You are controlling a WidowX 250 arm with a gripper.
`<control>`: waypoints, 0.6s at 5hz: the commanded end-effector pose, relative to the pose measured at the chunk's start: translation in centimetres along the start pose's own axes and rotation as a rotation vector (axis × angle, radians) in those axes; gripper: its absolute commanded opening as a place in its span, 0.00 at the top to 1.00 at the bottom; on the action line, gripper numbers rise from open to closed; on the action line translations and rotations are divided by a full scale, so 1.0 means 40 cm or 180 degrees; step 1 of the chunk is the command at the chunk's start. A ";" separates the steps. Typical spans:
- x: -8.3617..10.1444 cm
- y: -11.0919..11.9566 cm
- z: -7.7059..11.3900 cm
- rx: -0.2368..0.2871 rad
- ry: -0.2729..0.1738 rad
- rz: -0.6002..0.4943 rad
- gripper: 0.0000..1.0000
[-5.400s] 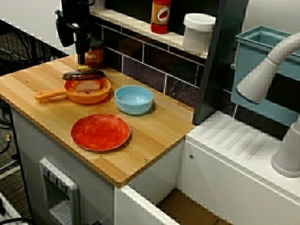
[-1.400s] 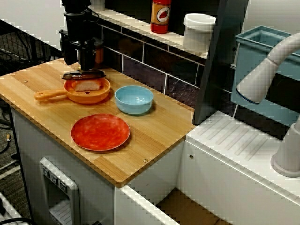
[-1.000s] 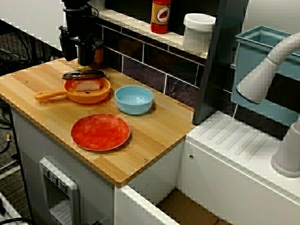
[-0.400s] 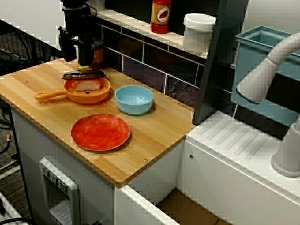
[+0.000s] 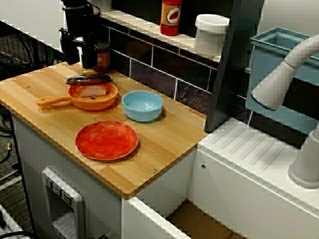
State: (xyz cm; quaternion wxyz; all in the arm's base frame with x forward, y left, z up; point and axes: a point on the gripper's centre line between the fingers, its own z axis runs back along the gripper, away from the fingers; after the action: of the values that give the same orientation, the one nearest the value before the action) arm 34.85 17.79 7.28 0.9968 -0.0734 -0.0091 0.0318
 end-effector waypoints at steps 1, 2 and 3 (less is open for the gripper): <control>0.016 0.015 0.038 -0.0080 -0.0078 -0.0051 0.00; 0.012 0.011 0.030 -0.0073 -0.0075 -0.0052 0.00; 0.008 0.004 0.027 -0.0075 -0.0063 -0.0056 0.00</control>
State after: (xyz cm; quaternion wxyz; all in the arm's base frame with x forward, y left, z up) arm 34.98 17.95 6.48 0.9946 -0.0993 0.0051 0.0286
